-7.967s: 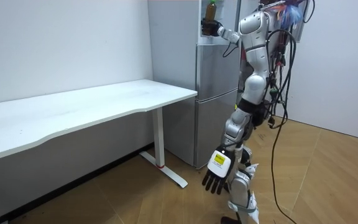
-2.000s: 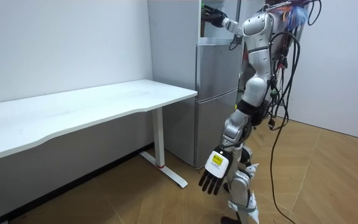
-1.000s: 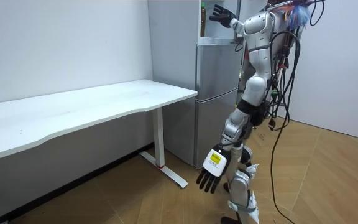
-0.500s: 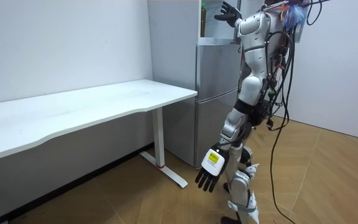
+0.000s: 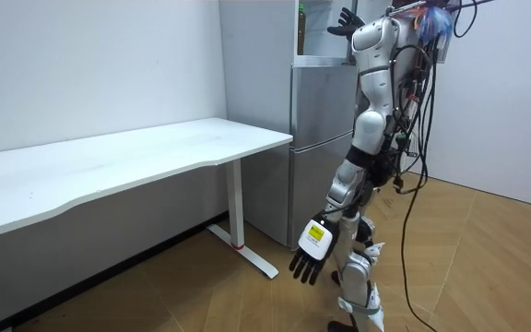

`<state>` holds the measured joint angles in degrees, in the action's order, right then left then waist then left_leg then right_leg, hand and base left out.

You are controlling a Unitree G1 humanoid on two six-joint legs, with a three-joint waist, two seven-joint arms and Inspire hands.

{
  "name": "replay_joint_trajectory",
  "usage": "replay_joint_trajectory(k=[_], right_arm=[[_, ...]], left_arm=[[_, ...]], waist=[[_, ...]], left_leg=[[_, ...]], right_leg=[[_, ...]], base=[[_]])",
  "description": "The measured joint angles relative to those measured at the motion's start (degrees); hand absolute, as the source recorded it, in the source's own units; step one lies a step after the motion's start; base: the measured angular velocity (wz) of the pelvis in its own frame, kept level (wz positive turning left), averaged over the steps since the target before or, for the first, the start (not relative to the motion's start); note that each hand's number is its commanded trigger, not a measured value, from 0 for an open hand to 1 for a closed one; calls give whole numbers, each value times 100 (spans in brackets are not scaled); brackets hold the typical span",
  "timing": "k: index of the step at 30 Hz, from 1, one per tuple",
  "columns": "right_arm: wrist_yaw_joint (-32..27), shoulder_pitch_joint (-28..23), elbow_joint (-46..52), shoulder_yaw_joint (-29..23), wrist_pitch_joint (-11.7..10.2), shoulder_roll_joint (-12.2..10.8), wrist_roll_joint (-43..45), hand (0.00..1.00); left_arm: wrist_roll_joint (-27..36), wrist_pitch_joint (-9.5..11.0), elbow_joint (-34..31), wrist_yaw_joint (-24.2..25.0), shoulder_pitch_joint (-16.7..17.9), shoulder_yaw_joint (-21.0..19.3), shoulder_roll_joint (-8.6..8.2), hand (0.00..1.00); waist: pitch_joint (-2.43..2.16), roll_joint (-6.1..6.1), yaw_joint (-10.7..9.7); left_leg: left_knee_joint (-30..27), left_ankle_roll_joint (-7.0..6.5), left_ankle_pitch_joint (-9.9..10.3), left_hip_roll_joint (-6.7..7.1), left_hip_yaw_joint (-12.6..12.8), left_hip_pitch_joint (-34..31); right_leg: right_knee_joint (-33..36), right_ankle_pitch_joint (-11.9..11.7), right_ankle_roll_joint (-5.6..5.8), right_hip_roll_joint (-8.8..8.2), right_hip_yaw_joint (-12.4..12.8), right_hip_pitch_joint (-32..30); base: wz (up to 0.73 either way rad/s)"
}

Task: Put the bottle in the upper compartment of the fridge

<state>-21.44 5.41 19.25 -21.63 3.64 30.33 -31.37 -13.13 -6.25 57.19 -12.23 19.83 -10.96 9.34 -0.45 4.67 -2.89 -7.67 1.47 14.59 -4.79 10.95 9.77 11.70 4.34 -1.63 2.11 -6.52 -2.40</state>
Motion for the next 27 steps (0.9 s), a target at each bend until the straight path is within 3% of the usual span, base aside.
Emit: replay_joint_trajectory(k=[8,14,18,22,27], right_arm=[[347,-159,422,-116,-58,-413,-145,0],[882,-488,705,-96,-116,-654,-975,0],[1292,-573,717,91,-292,-874,-1786,0],[1919,-932,717,402,-308,-1196,-2730,0],[2443,-1134,515,703,-305,-1308,-3435,0]], left_arm=[[8,35,15,47,0,23,-49,0],[10,171,10,78,-56,259,-119,0],[11,286,31,73,-113,306,-102,0],[1,298,45,63,-214,332,-94,0],[4,278,152,63,-221,400,-98,0]], waist=[[5,-54,-121],[14,-62,-150],[15,-76,-118],[17,-121,21],[-9,-267,177]], left_leg=[[-2,2,1,5,22,13],[4,2,7,2,89,6],[1,3,7,-1,118,4],[17,3,16,-6,132,-17],[-13,9,39,-28,147,-11]], right_leg=[[-3,0,0,8,35,-4],[11,-2,-3,10,48,-48],[5,-12,-10,13,42,-63],[8,-12,-10,17,54,-83],[7,-13,-12,46,64,-82]], base=[[-1],[-5],[-4],[0],[0]])
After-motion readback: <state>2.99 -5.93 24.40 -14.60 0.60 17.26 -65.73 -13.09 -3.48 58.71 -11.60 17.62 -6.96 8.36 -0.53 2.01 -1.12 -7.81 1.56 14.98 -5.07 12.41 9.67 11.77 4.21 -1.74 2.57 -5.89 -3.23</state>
